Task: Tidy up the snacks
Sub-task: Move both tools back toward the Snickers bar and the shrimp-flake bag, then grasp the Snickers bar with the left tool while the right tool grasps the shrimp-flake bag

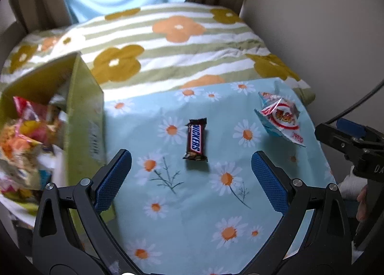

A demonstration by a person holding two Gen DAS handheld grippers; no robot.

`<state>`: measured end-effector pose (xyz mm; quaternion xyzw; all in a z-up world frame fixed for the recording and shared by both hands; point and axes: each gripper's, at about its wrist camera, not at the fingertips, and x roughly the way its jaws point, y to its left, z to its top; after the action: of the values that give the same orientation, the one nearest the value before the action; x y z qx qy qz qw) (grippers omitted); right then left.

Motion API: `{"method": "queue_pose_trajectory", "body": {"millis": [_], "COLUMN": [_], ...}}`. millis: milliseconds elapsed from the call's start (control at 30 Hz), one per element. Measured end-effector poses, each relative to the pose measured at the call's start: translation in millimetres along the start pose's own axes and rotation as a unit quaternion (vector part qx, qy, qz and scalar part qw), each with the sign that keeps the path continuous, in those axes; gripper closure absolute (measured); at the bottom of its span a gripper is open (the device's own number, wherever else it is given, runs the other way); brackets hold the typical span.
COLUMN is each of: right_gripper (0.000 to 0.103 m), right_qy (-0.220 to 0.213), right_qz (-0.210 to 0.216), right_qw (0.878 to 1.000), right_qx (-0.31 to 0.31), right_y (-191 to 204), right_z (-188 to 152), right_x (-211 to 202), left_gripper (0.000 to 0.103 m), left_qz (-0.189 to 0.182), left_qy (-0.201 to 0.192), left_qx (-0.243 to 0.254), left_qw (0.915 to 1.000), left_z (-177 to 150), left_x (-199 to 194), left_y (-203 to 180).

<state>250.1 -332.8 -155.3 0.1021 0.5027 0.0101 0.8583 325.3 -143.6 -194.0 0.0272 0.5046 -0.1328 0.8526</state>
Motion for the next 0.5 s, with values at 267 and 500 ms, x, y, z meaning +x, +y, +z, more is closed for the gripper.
{"method": "queue_pose_trajectory", "body": {"millis": [267, 500], "right_gripper": [0.002, 0.002], "right_qy": [0.031, 0.042], "right_qz": [0.012, 0.001], "right_qw": [0.999, 0.995], "right_qx": [0.027, 0.089], "right_y": [-16.9, -28.2], "right_z": [9.9, 16.9], "right_x": [38.0, 57.8], "left_gripper": [0.018, 0.027], "left_qz": [-0.008, -0.031], "left_qy": [0.061, 0.109], "left_qx": [-0.005, 0.007], "left_qw": [0.9981, 0.9935], "left_z": [4.3, 10.8], "left_x": [65.6, 113.1], "left_y": [3.0, 6.7]}}
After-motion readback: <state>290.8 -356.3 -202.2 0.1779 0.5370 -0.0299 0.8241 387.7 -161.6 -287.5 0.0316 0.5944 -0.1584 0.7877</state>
